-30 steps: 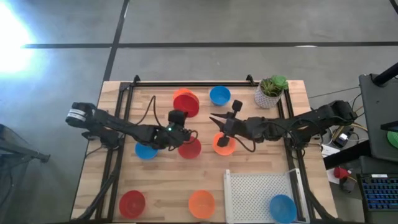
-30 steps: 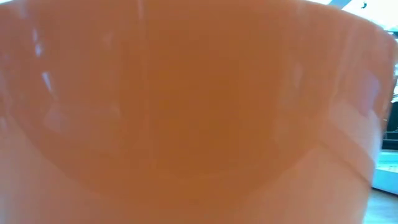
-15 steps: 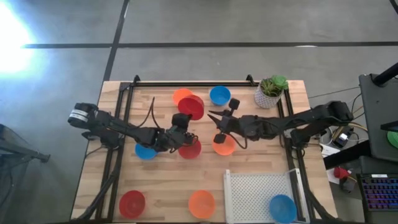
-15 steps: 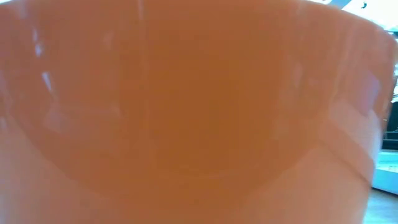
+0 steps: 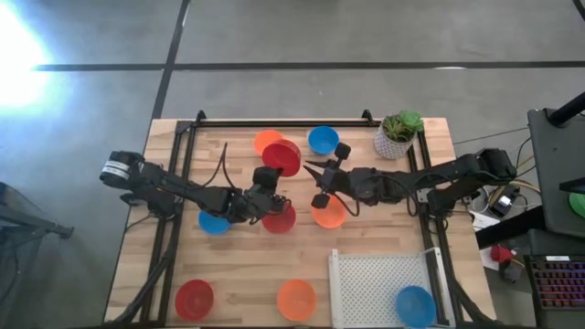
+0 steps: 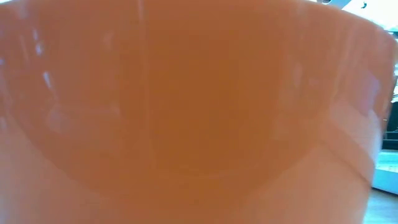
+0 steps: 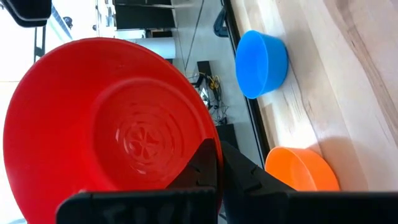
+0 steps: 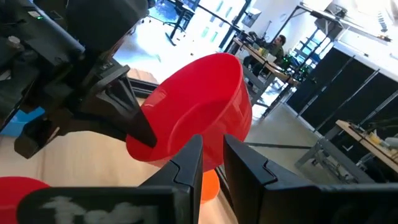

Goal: Pick & Place Mini bowls
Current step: Put the top right red bowl on the shelf

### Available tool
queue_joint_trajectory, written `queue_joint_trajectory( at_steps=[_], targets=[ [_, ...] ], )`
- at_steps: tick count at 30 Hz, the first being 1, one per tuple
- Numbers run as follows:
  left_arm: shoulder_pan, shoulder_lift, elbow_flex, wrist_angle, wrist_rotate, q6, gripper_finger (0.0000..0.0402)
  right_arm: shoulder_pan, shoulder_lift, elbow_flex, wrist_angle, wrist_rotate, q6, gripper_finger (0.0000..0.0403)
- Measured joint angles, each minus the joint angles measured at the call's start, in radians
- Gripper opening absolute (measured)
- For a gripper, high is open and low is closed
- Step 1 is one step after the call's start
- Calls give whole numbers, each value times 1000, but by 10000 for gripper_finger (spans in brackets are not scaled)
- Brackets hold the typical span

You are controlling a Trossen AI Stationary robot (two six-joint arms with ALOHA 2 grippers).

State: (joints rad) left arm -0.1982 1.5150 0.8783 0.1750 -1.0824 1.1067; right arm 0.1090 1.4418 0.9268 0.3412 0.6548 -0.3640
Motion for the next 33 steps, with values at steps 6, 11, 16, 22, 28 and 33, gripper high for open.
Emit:
queue_joint_trajectory(
  at_steps=[6, 11, 16, 22, 28, 33],
  targets=[
    [0, 0, 0, 0, 0, 29, 0, 0, 0, 0, 5, 0, -4, 108],
    [0, 0, 0, 0, 0, 49, 0, -1, 0, 0, 19, 0, 49, 150],
    [0, 0, 0, 1, 1, 90, 0, -19, 0, 0, 18, -6, 155, 170],
    [0, 0, 0, 10, 2, 134, 0, -23, 0, 0, 37, -52, 183, 172],
    [0, 0, 0, 34, 21, 208, 0, -50, 0, 0, 36, -70, 215, 167],
    [1, 0, 0, 79, 39, 264, 0, -72, 0, 0, 36, -73, 216, 167]
  ],
)
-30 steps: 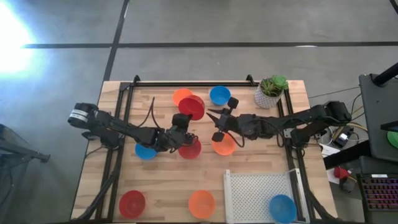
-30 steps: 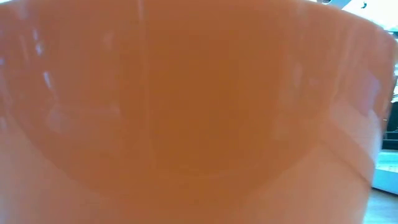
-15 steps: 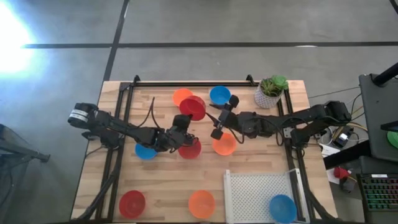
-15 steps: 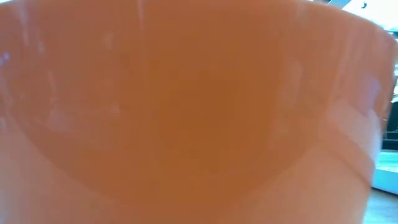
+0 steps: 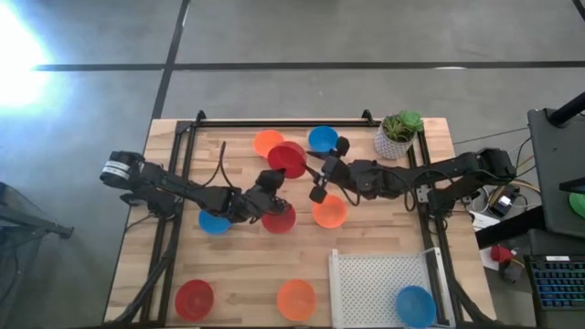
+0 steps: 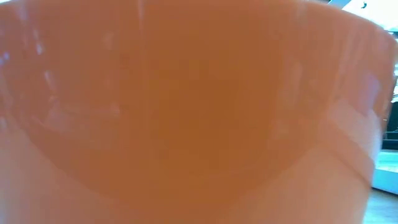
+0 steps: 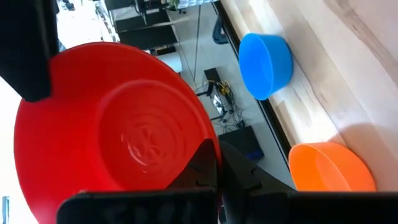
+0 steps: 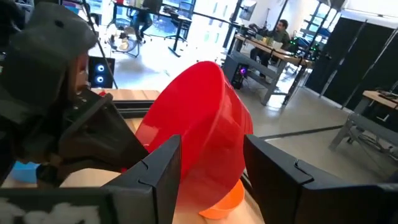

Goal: Pick & Place Mini bowls
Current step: Put the top right red bowl on the shelf

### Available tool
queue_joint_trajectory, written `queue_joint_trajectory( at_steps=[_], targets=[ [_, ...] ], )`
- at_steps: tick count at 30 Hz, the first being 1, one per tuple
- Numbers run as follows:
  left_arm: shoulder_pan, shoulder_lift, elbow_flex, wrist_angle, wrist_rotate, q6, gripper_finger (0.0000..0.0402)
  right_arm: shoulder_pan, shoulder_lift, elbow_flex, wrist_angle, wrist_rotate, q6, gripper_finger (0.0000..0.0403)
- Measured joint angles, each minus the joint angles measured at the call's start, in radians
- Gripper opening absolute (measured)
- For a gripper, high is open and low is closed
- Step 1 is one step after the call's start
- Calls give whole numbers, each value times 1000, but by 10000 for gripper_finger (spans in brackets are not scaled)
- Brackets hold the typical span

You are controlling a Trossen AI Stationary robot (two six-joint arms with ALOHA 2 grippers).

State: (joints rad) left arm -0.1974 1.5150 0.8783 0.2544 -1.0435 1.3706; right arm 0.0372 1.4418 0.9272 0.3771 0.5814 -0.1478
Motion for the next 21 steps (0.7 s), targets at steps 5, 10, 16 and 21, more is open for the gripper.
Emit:
queue_joint_trajectory(
  at_steps=[5, 10, 16, 21],
  targets=[
    [1, 1, 0, 35, 26, 39, 0, -16, 0, 0, -4, -2, 32, 167],
    [1, 1, 0, 41, 38, 46, 0, -22, -1, 2, -29, 52, 59, 166],
    [1, 1, 0, 64, 59, 48, 0, -22, -2, 2, -70, 97, 163, 166],
    [1, 2, 0, 70, 68, 54, 0, -23, -2, 3, -88, 99, 270, 164]
  ],
)
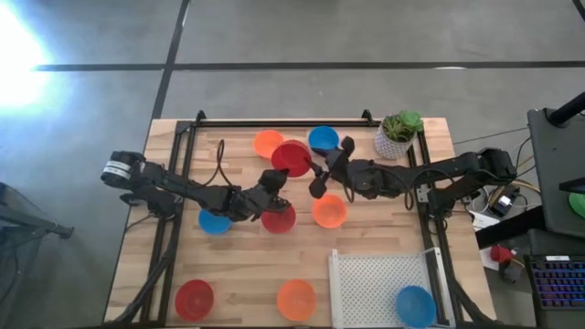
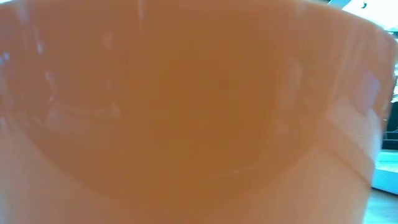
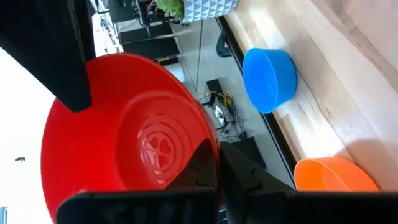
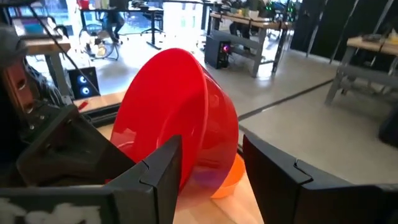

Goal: Pick & Place Mini bowls
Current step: Put the top right red bowl on the shelf

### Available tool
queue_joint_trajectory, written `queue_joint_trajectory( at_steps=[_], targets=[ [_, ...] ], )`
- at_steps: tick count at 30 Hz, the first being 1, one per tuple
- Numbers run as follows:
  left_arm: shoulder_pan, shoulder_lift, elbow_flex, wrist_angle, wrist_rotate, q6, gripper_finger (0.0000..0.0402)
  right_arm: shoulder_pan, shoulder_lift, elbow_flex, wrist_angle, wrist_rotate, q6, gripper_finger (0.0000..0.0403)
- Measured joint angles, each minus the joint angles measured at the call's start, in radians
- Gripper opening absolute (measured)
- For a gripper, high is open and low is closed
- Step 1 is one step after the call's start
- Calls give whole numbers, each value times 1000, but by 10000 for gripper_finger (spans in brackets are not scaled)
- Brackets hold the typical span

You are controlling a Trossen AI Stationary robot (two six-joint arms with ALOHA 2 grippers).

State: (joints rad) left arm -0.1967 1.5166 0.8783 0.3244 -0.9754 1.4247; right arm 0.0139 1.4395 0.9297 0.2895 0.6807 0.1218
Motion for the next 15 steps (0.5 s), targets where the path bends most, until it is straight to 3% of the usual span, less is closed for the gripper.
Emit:
queue_joint_trajectory(
  at_steps=[7, 15],
  targets=[
    [0, 0, 0, 43, 14, 93, 0, 0, 1, -1, -4, 0, 63, 151],
    [-1, 0, 0, 60, 80, 93, 0, -1, 1, -1, -2, 5, 62, 122]
  ],
)
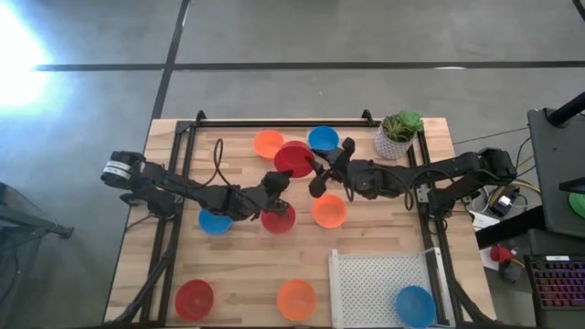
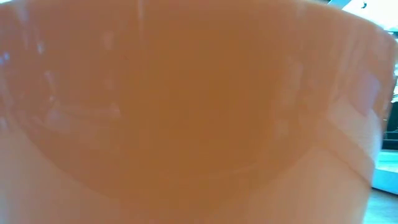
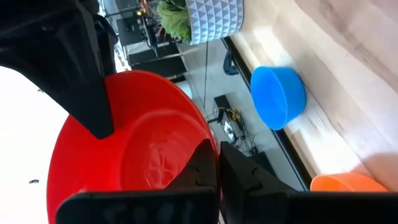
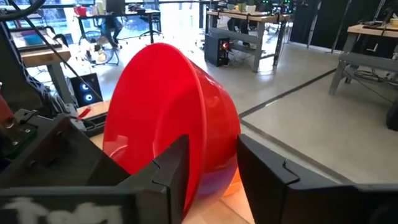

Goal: Pick & Place Mini bowls
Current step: Put the top right red bowl on the shelf

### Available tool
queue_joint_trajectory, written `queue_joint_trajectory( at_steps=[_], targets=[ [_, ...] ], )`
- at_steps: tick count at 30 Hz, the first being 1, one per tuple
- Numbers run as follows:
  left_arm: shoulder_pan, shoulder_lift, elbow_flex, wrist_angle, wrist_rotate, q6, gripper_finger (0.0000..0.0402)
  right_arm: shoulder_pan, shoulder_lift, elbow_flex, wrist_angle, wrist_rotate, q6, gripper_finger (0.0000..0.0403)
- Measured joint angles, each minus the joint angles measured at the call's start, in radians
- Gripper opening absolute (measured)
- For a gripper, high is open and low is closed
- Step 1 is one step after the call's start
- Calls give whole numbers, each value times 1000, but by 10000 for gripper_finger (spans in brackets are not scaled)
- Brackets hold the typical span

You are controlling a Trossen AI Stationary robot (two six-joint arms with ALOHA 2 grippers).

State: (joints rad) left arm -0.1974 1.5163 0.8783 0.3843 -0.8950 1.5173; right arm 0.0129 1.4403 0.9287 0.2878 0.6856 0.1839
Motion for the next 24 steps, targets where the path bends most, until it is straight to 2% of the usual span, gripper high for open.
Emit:
queue_joint_trajectory(
  at_steps=[8, 16, 24],
  targets=[
    [-2, 0, 0, 8, 20, -19, 1, -4, 2, -1, 0, 18, -27, 20],
    [-4, -1, 1, 10, 57, -14, 30, -10, 5, -2, -5, 0, -14, 9],
    [-4, -3, 2, 8, 24, -14, 68, -10, 5, 17, -8, -1, -49, 8]
  ],
)
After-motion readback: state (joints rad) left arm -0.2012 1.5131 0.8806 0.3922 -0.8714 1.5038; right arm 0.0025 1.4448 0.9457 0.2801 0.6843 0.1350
